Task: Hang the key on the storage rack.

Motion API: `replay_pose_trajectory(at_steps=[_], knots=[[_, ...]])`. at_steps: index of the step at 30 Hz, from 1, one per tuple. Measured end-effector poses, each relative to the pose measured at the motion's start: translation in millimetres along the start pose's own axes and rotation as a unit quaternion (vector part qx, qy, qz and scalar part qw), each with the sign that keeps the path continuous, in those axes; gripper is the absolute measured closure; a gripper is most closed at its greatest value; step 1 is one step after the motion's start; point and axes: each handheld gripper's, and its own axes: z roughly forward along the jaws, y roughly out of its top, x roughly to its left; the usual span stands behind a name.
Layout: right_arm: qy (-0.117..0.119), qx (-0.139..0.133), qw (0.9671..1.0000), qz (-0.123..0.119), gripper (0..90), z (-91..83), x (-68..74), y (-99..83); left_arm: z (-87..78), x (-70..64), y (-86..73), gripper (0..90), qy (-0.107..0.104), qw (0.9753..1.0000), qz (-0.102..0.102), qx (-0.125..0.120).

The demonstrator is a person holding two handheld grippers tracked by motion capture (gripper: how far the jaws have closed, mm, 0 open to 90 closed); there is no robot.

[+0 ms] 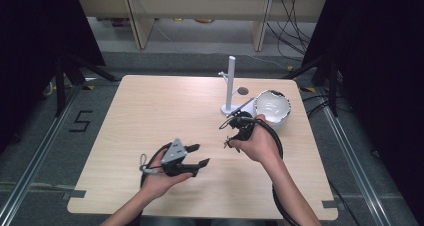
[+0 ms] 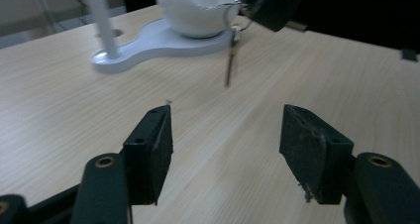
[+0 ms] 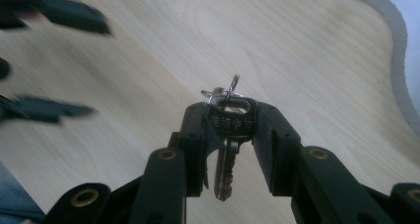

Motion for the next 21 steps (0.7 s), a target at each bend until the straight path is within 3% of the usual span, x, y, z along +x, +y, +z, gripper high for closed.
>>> replay_pose_trajectory(at_steps=[1,2,3,4,8,10,12,15,21], knots=[[-0.001,-0.001,1.0000,-0.002,68.2,-2.2,0.8,1.1,0.0,0.0,0.0,41.2,0.000,1.0000,0.000,0.000],[-0.002,-0.003,1.0000,0.000,68.2,-4.2,1.5,1.6,16.8,-3.9,5.8,42.8,0.004,0.9999,0.010,-0.004],[-0.002,-0.003,1.0000,0.000,68.2,-4.2,1.5,1.6,16.8,-3.9,5.8,44.6,0.004,0.9999,0.010,-0.004],[0.000,-0.005,1.0000,0.001,68.2,-7.4,2.3,2.4,28.3,-4.5,10.0,47.4,0.014,0.9998,0.011,-0.006],[-0.001,-0.005,1.0000,0.006,68.2,-11.2,2.0,3.2,42.5,-5.4,15.2,53.6,0.020,0.9997,0.003,-0.013],[0.000,-0.007,1.0000,0.003,68.2,-11.9,0.9,3.8,47.0,-6.5,17.9,56.6,0.020,0.9995,-0.007,-0.024],[0.000,-0.008,1.0000,0.003,68.2,-12.1,0.7,4.4,50.3,-5.4,20.0,59.9,0.026,0.9990,-0.003,-0.036],[0.003,-0.011,0.9999,0.001,68.2,-11.8,0.5,4.7,50.9,-3.2,21.1,64.5,0.036,0.9988,-0.006,-0.034],[0.003,-0.009,0.9999,0.006,68.3,-12.0,2.3,5.0,52.9,0.5,21.1,76.3,0.033,0.9989,-0.001,-0.034]])
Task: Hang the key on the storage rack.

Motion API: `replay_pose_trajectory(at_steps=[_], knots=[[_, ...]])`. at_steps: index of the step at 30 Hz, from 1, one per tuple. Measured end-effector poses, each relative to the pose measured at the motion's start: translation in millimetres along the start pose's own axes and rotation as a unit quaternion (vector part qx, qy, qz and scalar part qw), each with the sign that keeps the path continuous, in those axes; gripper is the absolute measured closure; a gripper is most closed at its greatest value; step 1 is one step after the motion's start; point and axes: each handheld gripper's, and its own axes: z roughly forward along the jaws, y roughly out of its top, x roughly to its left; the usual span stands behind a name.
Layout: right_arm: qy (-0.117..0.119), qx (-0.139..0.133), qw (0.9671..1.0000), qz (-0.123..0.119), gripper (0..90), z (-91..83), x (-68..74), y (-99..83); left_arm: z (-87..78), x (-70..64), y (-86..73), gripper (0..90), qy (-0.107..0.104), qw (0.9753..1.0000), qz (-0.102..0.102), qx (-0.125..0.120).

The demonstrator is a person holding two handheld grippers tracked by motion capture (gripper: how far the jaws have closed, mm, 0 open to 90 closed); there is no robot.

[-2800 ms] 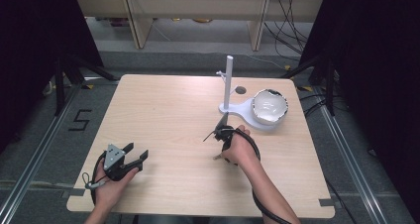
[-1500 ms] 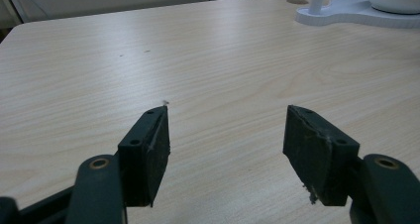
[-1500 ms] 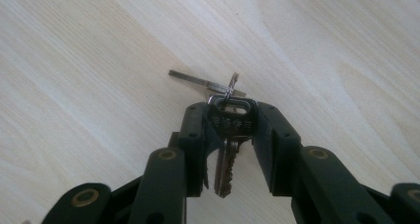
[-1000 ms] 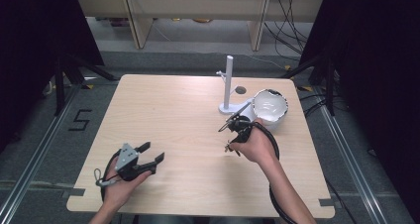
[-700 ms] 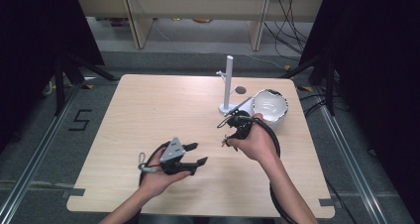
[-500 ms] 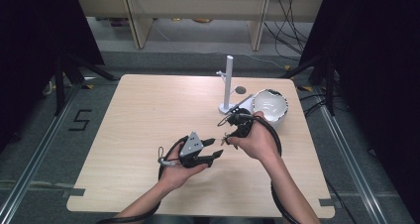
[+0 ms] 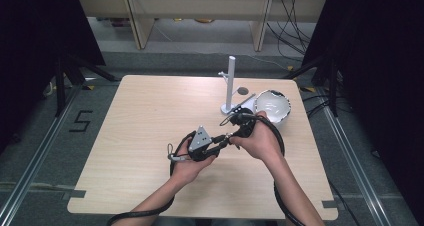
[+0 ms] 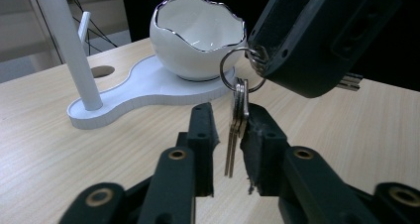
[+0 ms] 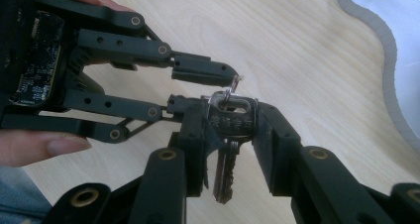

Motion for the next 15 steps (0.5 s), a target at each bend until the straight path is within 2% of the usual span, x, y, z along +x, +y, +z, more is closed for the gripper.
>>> replay_pose_trajectory(at_steps=[1,4,6,8,9,12,13,15], knots=[[0.001,-0.001,1.0000,-0.006,68.2,-0.1,-0.5,0.2,0.0,-0.4,0.2,77.2,-0.001,1.0000,0.000,0.000],[0.001,-0.003,1.0000,-0.006,68.2,-0.4,0.1,0.8,0.0,-0.7,0.8,81.0,-0.003,1.0000,0.005,-0.001],[0.002,-0.003,1.0000,-0.007,68.2,-0.5,0.3,1.0,-0.6,-0.5,1.9,84.5,-0.004,0.9999,0.014,0.005],[0.003,-0.002,1.0000,-0.004,68.2,-0.4,1.1,1.0,-0.9,-0.3,2.7,85.2,-0.001,0.9998,0.014,0.011],[0.001,-0.002,1.0000,-0.004,68.3,0.8,0.4,0.5,-2.6,0.3,5.8,85.4,0.008,0.9992,0.026,0.028],[0.005,-0.005,1.0000,-0.002,68.3,1.6,-0.3,-0.1,-3.1,-0.1,8.6,85.6,0.010,0.9985,0.038,0.040],[0.008,-0.010,0.9999,-0.009,68.2,2.4,-1.6,-0.2,-4.6,-0.7,11.2,85.6,0.019,0.9969,0.054,0.054],[0.013,-0.014,0.9998,-0.004,68.2,3.6,-2.4,-1.3,-5.6,-1.2,15.0,85.6,0.026,0.9944,0.076,0.069]])
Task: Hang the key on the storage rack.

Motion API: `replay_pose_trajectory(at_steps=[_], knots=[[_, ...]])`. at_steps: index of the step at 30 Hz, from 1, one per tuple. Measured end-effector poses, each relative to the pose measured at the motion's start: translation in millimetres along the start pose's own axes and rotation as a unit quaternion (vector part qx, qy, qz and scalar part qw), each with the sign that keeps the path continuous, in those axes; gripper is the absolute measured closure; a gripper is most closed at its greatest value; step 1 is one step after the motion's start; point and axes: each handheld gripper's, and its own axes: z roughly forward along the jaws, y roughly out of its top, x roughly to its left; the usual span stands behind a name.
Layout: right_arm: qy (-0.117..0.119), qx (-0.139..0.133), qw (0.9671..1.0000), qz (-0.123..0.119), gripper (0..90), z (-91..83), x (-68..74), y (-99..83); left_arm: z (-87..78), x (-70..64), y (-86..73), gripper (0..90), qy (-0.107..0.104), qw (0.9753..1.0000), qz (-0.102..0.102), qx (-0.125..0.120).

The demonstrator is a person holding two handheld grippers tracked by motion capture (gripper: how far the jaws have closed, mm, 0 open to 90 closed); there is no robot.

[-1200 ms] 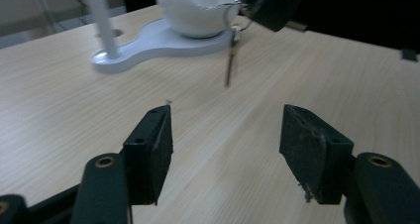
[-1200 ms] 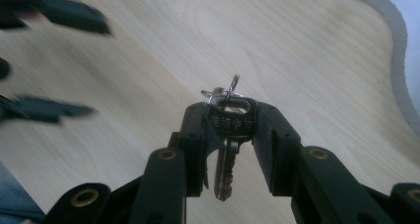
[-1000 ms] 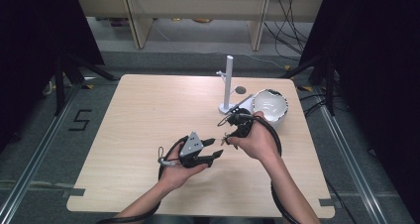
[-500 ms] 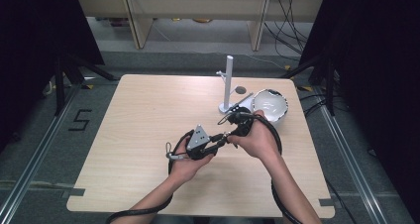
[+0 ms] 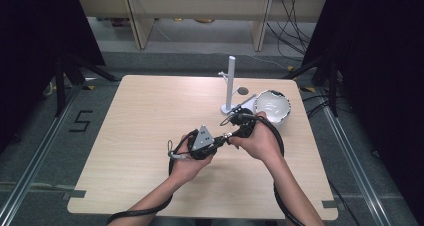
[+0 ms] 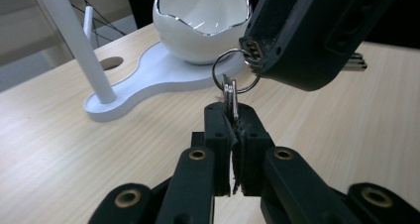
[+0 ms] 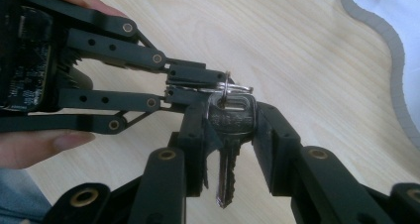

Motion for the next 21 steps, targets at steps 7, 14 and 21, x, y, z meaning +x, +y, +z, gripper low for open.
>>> replay_pose_trajectory(at_steps=[7,14,21], knots=[[0.027,-0.015,0.9994,0.017,64.6,7.3,-6.9,-8.1,-3.7,4.7,18.4,85.7,0.018,0.9916,0.103,0.076],[0.033,-0.025,0.9977,0.053,62.2,5.0,-20.4,-35.4,-4.7,14.9,23.4,85.7,0.047,0.9678,0.173,0.177],[0.032,-0.069,0.9936,0.083,58.0,12.3,-40.6,-75.0,-7.6,38.7,26.2,85.7,0.038,0.9459,0.198,0.254]])
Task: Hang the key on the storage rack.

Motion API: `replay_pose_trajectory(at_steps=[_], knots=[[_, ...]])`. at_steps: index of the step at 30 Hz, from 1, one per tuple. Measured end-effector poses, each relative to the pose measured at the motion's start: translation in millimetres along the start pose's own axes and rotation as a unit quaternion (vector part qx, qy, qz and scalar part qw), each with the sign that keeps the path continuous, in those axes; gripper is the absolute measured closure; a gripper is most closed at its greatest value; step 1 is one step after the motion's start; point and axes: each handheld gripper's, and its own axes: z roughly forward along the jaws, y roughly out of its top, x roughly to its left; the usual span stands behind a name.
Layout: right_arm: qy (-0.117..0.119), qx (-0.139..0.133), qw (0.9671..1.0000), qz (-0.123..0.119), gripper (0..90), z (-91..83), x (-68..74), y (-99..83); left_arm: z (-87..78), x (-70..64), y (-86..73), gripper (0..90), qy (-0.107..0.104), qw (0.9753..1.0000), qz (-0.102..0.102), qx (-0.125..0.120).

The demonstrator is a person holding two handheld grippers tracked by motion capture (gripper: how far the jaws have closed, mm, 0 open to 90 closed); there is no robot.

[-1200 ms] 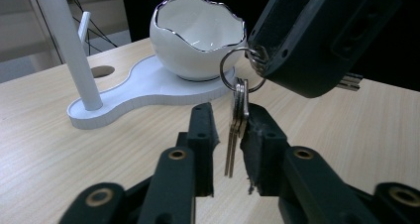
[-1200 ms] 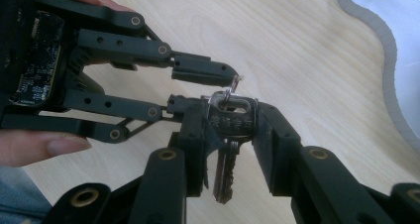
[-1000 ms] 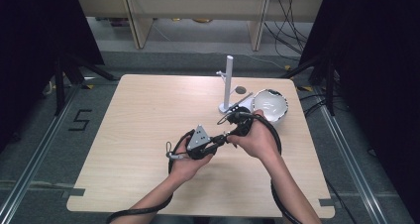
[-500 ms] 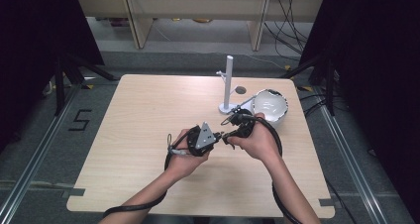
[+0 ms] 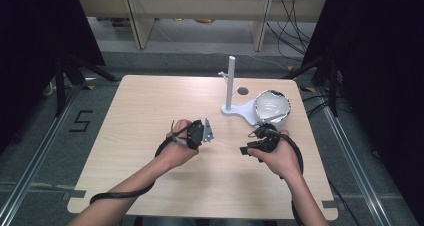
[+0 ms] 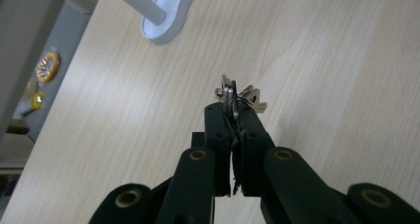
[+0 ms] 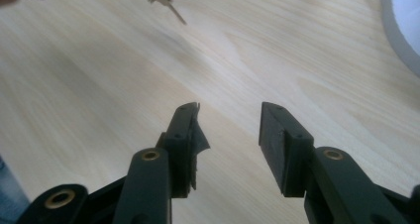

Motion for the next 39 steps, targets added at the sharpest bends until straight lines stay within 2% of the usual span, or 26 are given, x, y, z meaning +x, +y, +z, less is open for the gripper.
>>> replay_pose_trajectory(at_steps=[1,3,6,7,9,10,11,13,14,15,16,18,19,20,23,25,26,27,28,29,30,31,33,34,38,39], knots=[[-0.003,-0.014,0.9998,-0.017,57.4,1.7,-4.6,-3.7,0.0,0.0,0.0,85.7,0.000,1.0000,0.000,0.000],[-0.005,-0.012,0.9999,-0.009,57.2,2.2,-6.7,-8.2,-0.1,7.9,-1.2,85.7,-0.001,1.0000,-0.003,0.008],[-0.014,-0.045,0.9989,0.005,57.1,4.9,-14.1,-23.3,-1.9,23.0,-0.8,85.7,0.004,0.9997,-0.022,0.006],[-0.014,-0.075,0.9971,0.004,55.9,8.1,-19.0,-32.4,-3.5,30.9,0.3,85.7,0.011,0.9995,-0.030,0.004],[-0.016,-0.081,0.9966,-0.001,55.5,8.7,-20.6,-35.6,-5.0,35.2,1.1,85.7,0.016,0.9993,-0.033,0.003],[-0.015,-0.104,0.9945,-0.005,55.1,11.9,-21.5,-40.3,-7.6,41.5,2.5,85.7,0.022,0.9990,-0.038,0.001],[-0.013,-0.136,0.9900,-0.035,55.0,15.3,-24.7,-49.5,-10.7,47.2,3.6,85.7,0.029,0.9988,-0.041,-0.002],[-0.022,-0.143,0.9887,-0.040,54.7,15.3,-25.2,-52.7,-13.2,51.8,4.5,85.7,0.033,0.9986,-0.040,-0.002],[-0.021,-0.165,0.9850,-0.045,54.2,17.7,-26.2,-57.7,-14.8,55.3,5.3,85.7,0.037,0.9985,-0.040,-0.003],[-0.024,-0.169,0.9848,-0.032,53.7,17.2,-23.7,-62.2,-16.3,58.4,6.1,85.7,0.041,0.9984,-0.039,-0.002],[-0.023,-0.190,0.9801,-0.050,53.6,19.2,-26.7,-65.0,-17.4,60.6,7.0,85.6,0.044,0.9983,-0.037,-0.001],[-0.027,-0.199,0.9792,-0.031,53.3,19.4,-22.8,-72.4,-20.4,66.9,10.3,85.6,0.050,0.9982,-0.034,-0.002],[-0.027,-0.215,0.9750,-0.049,53.1,21.9,-25.4,-76.3,-21.2,68.8,11.7,85.7,0.052,0.9980,-0.035,-0.003],[-0.033,-0.220,0.9735,-0.054,53.1,21.5,-25.8,-78.8,-23.1,74.2,15.6,85.6,0.058,0.9977,-0.035,-0.005],[-0.026,-0.228,0.9720,-0.052,53.1,23.0,-26.0,-84.3,-23.9,79.6,19.7,85.7,0.061,0.9975,-0.035,-0.006],[-0.017,-0.249,0.9672,-0.046,53.4,27.7,-26.0,-90.7,-22.5,87.6,25.7,85.6,0.061,0.9975,-0.034,-0.005],[-0.013,-0.246,0.9684,-0.038,53.4,27.9,-25.2,-92.2,-22.5,87.6,25.7,85.6,0.061,0.9975,-0.034,-0.005],[-0.021,-0.242,0.9686,-0.054,53.3,28.3,-29.0,-92.8,-21.2,92.8,29.3,85.6,0.063,0.9975,-0.030,-0.001],[-0.009,-0.243,0.9695,-0.032,53.4,30.0,-25.4,-94.2,-20.7,95.1,31.0,85.6,0.065,0.9975,-0.029,0.001],[-0.014,-0.241,0.9690,-0.052,53.3,30.6,-29.2,-93.8,-20.3,97.4,32.6,85.6,0.066,0.9974,-0.029,0.000],[-0.012,-0.234,0.9715,-0.039,53.3,30.6,-26.7,-94.8,-20.3,97.4,32.6,85.6,0.066,0.9974,-0.029,0.000],[-0.013,-0.242,0.9692,-0.044,53.2,33.4,-27.4,-94.2,-20.1,99.3,34.1,85.6,0.068,0.9973,-0.028,0.000],[-0.012,-0.242,0.9692,-0.043,53.2,34.1,-27.0,-94.1,-19.6,102.4,37.6,85.6,0.070,0.9972,-0.026,0.000],[-0.008,-0.231,0.9721,-0.040,53.2,32.3,-25.6,-94.5,-19.8,104.9,41.4,85.6,0.072,0.9973,-0.018,0.004],[-0.008,-0.233,0.9717,-0.041,53.0,32.3,-25.2,-94.4,-20.2,106.8,47.9,85.6,0.076,0.9970,-0.013,0.000],[-0.013,-0.243,0.9682,-0.056,53.0,33.6,-29.3,-93.7,-20.6,107.7,50.7,85.6,0.076,0.9970,-0.011,-0.003]])
